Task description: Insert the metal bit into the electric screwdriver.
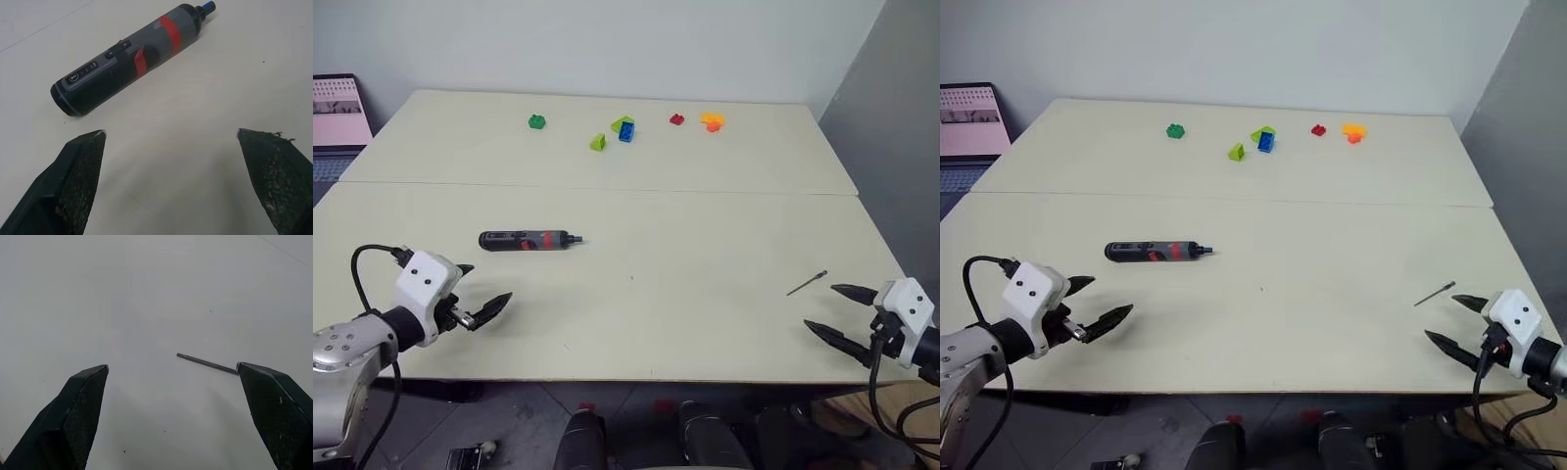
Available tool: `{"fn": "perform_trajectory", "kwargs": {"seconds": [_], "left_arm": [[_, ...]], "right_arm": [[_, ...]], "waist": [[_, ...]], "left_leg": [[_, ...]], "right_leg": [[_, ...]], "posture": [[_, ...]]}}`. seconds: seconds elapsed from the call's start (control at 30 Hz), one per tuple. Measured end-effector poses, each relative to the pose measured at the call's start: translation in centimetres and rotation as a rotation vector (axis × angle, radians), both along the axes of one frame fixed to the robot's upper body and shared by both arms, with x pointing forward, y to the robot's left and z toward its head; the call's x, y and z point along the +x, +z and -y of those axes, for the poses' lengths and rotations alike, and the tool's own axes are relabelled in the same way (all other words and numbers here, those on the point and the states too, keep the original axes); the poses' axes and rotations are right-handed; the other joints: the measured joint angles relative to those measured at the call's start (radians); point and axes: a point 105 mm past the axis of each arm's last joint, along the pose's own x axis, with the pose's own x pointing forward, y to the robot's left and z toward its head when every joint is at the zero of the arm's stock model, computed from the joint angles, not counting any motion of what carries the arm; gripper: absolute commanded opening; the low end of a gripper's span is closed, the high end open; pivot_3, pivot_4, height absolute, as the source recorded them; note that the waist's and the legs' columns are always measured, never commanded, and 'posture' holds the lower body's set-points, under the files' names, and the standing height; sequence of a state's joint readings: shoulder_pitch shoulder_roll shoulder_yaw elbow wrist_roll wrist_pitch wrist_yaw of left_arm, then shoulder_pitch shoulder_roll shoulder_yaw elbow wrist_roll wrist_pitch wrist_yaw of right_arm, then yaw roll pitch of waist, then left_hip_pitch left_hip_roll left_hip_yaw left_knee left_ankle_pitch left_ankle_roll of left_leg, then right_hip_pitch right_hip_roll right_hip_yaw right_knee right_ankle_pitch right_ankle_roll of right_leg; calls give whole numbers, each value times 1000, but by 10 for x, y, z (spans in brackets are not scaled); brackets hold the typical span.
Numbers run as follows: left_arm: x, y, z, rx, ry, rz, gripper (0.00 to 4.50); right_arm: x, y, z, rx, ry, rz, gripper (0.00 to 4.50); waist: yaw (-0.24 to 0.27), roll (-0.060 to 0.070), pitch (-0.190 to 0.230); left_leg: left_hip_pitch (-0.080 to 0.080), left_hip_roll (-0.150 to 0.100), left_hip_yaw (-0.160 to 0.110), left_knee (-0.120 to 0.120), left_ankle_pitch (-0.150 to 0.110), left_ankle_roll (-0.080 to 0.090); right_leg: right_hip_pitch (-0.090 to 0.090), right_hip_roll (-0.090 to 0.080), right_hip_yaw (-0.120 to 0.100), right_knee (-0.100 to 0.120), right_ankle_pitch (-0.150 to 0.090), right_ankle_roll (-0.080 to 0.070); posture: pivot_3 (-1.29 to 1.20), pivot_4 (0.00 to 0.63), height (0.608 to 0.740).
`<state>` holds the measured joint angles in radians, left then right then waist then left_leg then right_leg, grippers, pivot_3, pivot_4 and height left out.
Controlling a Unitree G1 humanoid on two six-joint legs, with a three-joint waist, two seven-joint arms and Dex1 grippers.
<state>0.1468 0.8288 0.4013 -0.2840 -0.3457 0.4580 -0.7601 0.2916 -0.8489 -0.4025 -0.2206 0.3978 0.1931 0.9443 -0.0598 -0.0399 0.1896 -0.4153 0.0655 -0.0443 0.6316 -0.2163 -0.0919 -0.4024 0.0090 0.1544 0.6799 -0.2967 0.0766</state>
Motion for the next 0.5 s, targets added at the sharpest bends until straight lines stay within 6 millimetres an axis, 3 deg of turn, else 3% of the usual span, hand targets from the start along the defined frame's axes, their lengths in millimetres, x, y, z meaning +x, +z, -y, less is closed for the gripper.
{"fn": "perform_trajectory", "kwargs": {"seconds": [0.5], "left_arm": [[4,8,6,3,-45,34,4500]], "right_arm": [[4,2,-1,2,-3,19,4416]], "waist": [[0,0,0]], "left_leg": [[0,0,0,0,0,0]], "right_leg": [[0,0,0,0,0,0]], "posture": [[0,150,740]]}}
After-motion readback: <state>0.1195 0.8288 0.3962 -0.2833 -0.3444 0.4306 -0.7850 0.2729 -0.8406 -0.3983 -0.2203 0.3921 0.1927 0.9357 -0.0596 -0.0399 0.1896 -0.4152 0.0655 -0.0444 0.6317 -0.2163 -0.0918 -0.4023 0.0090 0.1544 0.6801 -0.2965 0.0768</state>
